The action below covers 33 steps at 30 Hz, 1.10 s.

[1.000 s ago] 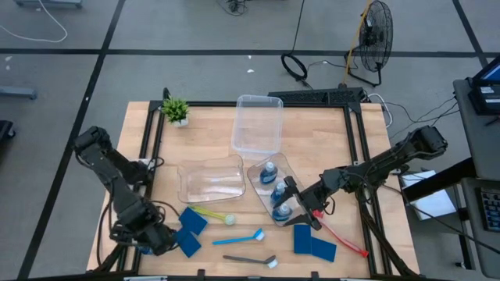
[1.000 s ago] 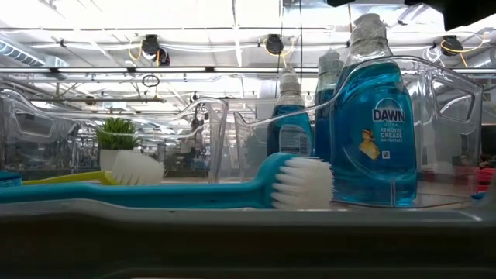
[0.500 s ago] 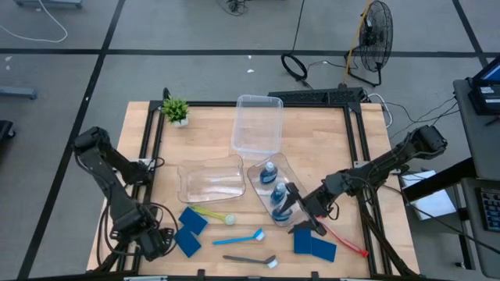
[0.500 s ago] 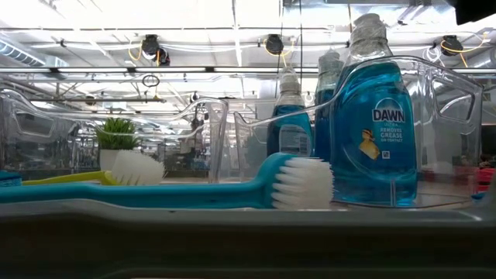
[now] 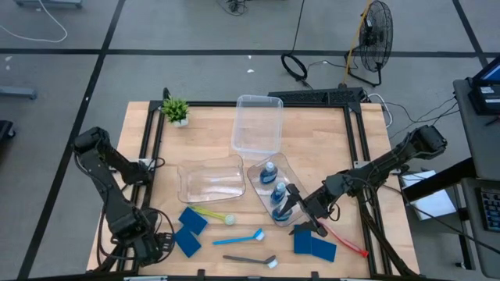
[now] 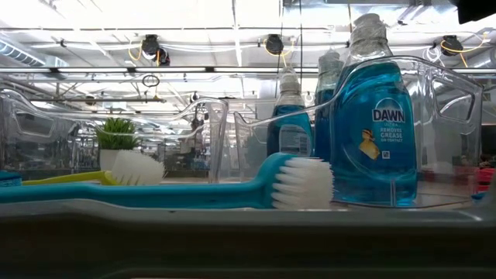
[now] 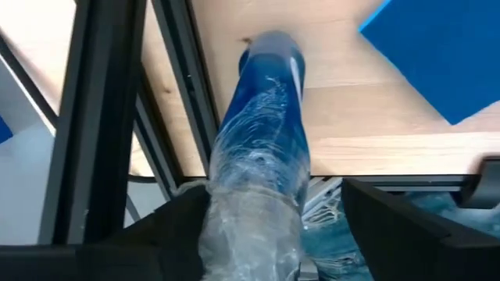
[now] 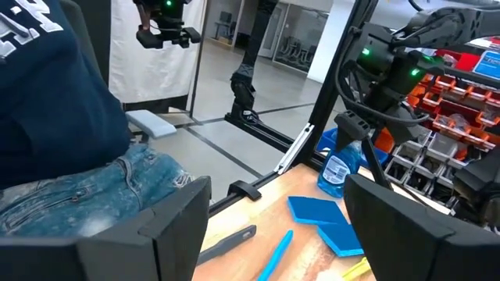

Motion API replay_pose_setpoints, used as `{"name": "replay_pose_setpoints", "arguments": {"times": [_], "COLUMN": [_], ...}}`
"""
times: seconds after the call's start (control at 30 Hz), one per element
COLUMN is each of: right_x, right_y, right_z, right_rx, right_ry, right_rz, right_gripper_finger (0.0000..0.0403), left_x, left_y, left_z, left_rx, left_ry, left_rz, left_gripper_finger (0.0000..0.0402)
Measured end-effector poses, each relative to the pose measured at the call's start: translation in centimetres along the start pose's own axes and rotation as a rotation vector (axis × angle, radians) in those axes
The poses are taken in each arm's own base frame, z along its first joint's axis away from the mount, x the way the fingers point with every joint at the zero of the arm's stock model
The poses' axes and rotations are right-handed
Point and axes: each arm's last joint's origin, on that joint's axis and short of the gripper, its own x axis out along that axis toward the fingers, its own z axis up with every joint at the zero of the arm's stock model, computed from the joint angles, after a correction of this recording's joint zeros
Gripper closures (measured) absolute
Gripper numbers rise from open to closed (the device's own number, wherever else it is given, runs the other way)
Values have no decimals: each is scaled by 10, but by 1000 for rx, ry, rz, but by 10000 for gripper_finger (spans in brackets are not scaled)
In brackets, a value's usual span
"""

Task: Pick & Place Kitchen Sink Supplies
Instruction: Put the blue soap dispenser into the right transparent bin

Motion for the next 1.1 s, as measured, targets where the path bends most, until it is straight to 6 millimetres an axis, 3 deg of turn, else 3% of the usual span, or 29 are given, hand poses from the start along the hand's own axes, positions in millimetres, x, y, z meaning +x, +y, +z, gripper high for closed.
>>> {"name": "replay_pose_setpoints", "arguments": {"times": [0.17,0.43,0.57,0.8,0.97,1.1], "right_x": [0,0,0,0,1,7], "right_y": [0,0,0,-1,3,5], "right_z": [0,0,0,3,11,7], "right_rx": [0,0,0,-6,-101,-119], "right_ry": [0,1,1,-27,-121,-128], "right_rz": [-1,-1,-1,-8,14,-5], "right_gripper_finger": [124,124,124,124,124,124], "left_x": [7,37,37,15,-21,-54], "left_y": [2,-5,-4,-3,-5,-9], "left_z": [2,6,7,5,1,2], "left_rx": [-5,91,138,158,194,255], "left_ry": [10,145,138,1,-122,-265], "left_rz": [43,-16,-12,-24,-113,-243], "left_gripper_finger": [163,219,242,242,242,242]}}
